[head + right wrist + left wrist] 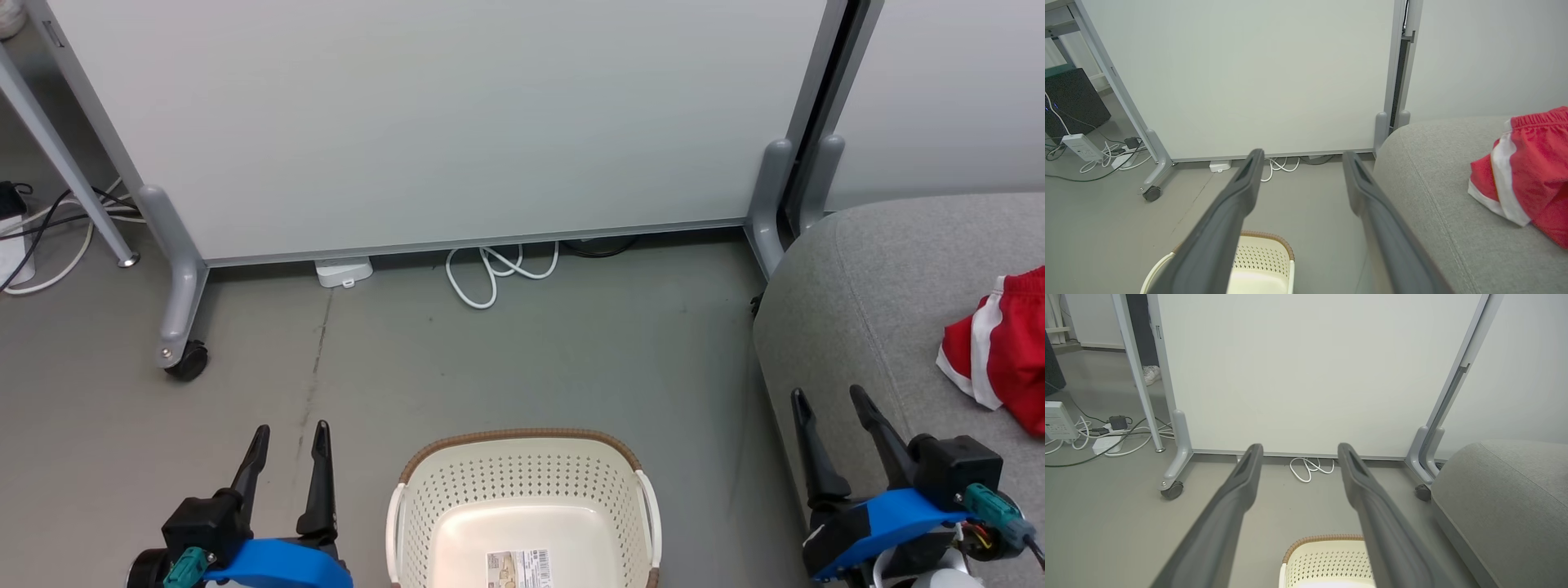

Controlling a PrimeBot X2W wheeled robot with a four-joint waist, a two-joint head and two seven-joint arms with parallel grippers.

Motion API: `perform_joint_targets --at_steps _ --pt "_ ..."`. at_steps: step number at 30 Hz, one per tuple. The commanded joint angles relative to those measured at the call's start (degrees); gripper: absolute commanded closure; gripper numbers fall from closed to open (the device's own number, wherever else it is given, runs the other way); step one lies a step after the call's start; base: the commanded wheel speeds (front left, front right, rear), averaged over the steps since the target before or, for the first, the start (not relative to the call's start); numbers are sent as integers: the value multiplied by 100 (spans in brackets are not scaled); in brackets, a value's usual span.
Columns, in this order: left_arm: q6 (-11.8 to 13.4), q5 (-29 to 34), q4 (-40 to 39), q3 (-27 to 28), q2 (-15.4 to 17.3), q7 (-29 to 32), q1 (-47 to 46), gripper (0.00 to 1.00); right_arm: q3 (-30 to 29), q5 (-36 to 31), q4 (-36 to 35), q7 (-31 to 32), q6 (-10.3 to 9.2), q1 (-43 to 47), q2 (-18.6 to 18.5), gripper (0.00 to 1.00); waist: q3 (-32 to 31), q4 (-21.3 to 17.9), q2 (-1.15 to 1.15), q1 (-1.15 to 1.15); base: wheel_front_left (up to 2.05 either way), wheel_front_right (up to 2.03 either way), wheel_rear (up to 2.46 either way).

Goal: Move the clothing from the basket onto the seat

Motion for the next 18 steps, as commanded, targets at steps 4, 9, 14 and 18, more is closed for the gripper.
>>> perform_joint_targets --at_steps 4,9,14,18 --pt "-7 -45 -37 -7 16 -17 47 0 29 63 34 -50 1 97 31 0 -3 -47 0 0 0 0 0" --pt "0 -64 104 -15 -33 35 87 100 15 95 196 -5 0 68 24 100 1 -58 0 0 0 0 0" --pt "0 -45 373 -19 -93 42 314 100 24 84 474 14 0 196 37 100 1 -62 0 0 0 0 0" --pt "0 -264 444 11 -113 103 361 100 6 313 575 60 0 217 43 100 0 -72 0 0 0 0 0"
